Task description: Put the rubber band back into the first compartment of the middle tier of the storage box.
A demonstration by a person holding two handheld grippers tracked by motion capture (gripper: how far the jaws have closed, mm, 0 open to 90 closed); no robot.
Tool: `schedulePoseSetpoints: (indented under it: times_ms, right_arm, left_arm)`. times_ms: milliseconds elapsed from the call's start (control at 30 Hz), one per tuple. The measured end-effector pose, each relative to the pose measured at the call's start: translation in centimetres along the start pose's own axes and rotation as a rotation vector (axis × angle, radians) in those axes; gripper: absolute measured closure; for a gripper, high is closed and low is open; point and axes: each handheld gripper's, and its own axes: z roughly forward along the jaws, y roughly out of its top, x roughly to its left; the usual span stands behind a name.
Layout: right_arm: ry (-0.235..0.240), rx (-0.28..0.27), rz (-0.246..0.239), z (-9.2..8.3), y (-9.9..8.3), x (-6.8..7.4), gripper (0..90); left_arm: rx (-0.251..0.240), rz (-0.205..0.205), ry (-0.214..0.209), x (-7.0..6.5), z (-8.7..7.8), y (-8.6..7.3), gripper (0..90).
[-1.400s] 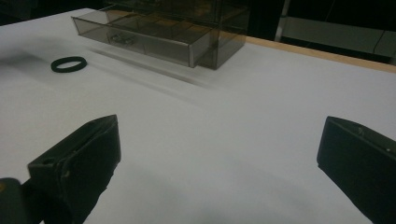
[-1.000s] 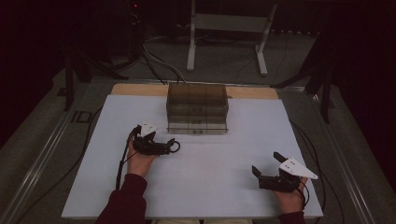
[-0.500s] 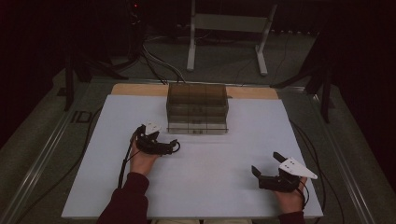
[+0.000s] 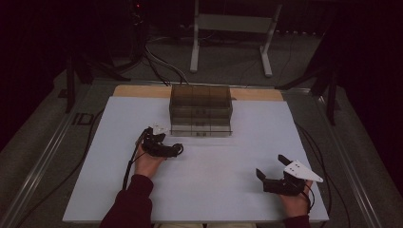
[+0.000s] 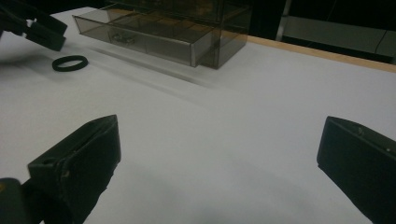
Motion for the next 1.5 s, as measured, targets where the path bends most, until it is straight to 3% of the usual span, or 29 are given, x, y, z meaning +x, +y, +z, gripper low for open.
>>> schedulePoseSetpoints:
  times_ms: [167, 233, 267, 333, 367, 700, 767, 1267, 1500]
  right_arm:
    - [0.000, -0.001, -0.001, 0.0, 0.0, 0.0, 0.2]
    - [-0.002, 0.000, 0.000, 0.0, 0.0, 0.0, 0.2]
    - [-0.003, 0.002, -0.001, 0.0, 0.0, 0.0, 0.2]
    - [-0.002, 0.001, 0.000, 0.0, 0.0, 0.0, 0.2]
    - [-0.002, 0.001, 0.000, 0.0, 0.0, 0.0, 0.2]
    - [-0.004, 0.003, -0.001, 0.0, 0.0, 0.0, 0.2]
    - [-0.007, 0.003, -0.002, 0.0, 0.0, 0.0, 0.2]
    - [-0.017, 0.013, 0.002, 0.1, 0.0, -0.1, 0.2]
    - [-0.017, 0.014, 0.001, 0.1, -0.1, -0.2, 0.2]
  left_arm:
    - [0.032, 0.002, -0.007, -0.3, 0.3, 0.0, 19.9]
    - [0.038, 0.009, 0.000, -0.3, 0.4, -0.1, 27.4]
    - [0.039, 0.011, 0.001, -0.3, 0.4, -0.1, 35.4]
    - [0.043, 0.013, -0.008, -0.3, 0.4, -0.1, 38.7]
    - [0.050, 0.021, -0.013, -0.3, 0.5, -0.1, 44.6]
    - [0.089, 0.050, -0.022, -0.7, 1.1, 0.0, 61.7]
    - [0.106, 0.074, -0.010, -0.9, 1.3, 0.1, 67.9]
    - [0.130, 0.086, 0.002, -1.0, 1.4, 0.2, 87.8]
    - [0.134, 0.095, 0.004, -1.1, 1.4, 0.2, 88.5]
